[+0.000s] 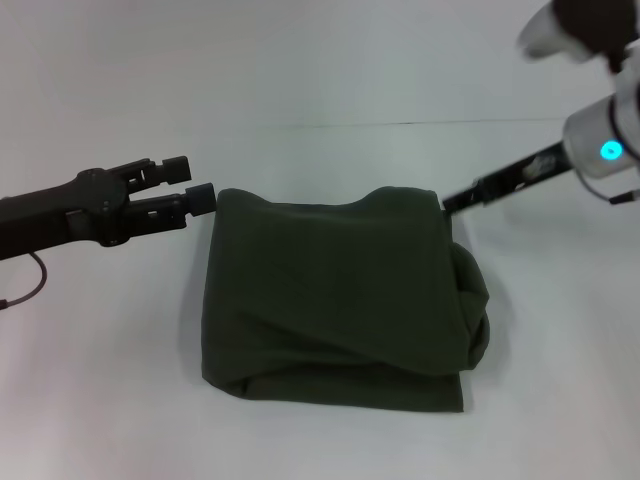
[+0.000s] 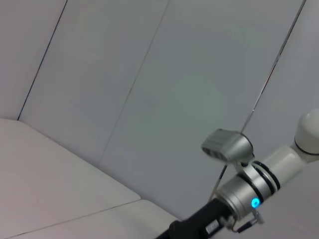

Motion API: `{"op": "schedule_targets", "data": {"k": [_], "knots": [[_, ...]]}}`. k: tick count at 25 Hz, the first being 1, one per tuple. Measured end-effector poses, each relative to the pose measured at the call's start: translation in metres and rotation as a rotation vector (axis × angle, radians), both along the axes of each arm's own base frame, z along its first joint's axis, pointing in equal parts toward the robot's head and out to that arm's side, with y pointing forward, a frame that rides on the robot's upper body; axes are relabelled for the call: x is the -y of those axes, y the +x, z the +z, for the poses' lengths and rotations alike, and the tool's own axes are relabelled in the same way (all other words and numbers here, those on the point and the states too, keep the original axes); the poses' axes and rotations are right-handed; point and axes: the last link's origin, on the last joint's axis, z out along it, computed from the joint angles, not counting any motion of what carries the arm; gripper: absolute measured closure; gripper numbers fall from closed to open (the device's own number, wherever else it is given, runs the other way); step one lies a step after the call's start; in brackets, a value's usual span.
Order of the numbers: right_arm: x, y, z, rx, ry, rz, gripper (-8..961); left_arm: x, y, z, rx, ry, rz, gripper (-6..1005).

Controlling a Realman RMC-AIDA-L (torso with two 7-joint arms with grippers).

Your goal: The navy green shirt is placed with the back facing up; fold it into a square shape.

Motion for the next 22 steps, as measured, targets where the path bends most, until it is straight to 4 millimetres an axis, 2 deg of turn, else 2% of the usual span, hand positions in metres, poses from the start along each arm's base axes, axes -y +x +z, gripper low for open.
{"op": "schedule_targets", "data": {"k": [4,10,22], "knots": [[-0.005,-0.001,0.013,-0.164,0.077,-0.117,278,-0.001,0.001,0.0,0.0,-0.001,-0.002,108],[0.002,0.001,0.0,-0.312,0.064,-0.254,277,-0.001,0.001,0.001,-0.001,-0.001,-0.006,108],[0.006,0.022,-0.014,-0.385,0.131,-0.399,274,0.001,0.0,0.001,-0.005,0.002,-0.016,108]]}}
